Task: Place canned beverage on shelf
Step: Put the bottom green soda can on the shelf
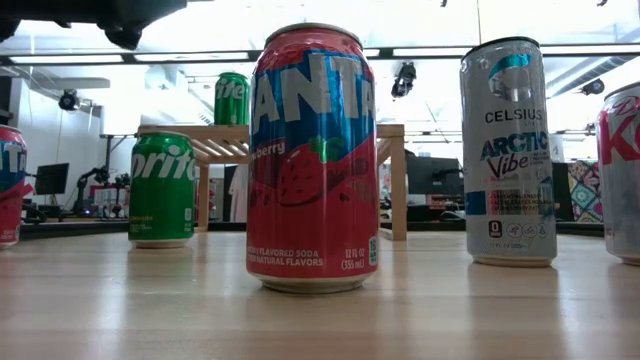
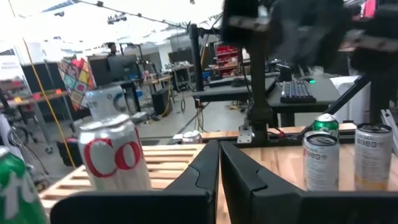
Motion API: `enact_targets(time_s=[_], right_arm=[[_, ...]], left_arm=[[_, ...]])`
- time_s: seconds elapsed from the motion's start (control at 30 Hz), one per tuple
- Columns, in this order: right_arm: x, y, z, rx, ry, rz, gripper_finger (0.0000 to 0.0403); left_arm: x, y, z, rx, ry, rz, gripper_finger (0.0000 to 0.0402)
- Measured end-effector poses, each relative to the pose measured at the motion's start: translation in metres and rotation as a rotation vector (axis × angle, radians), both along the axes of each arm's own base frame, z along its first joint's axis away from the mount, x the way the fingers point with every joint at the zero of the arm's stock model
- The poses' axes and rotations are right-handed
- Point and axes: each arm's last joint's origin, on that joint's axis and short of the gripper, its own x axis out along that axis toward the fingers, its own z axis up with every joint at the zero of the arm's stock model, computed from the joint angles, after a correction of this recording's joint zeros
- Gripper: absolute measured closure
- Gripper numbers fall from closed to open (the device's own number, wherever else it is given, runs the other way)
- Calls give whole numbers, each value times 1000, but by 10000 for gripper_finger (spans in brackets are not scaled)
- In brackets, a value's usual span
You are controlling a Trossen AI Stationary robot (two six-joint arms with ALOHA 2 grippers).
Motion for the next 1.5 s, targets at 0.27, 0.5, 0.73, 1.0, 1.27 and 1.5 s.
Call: enact_targets(time_s=[0.27,0.5,0.73,1.0,1.27,1.5], right_arm=[[-2,14,2,104,-50,11,394],[-2,15,2,111,-50,14,394],[-2,15,2,111,-51,12,394],[-8,14,-12,397,155,86,394],[-37,6,6,621,474,-130,394],[-86,-8,11,747,823,-528,394]], left_arm=[[8,-4,-3,-113,-9,-61,401],[11,-7,-4,-186,-22,-150,401],[13,-9,-5,-210,-14,-181,401],[14,-9,-6,-208,-12,-181,401],[14,-9,-5,-151,-7,-175,401],[13,-8,0,-88,-19,-167,401]])
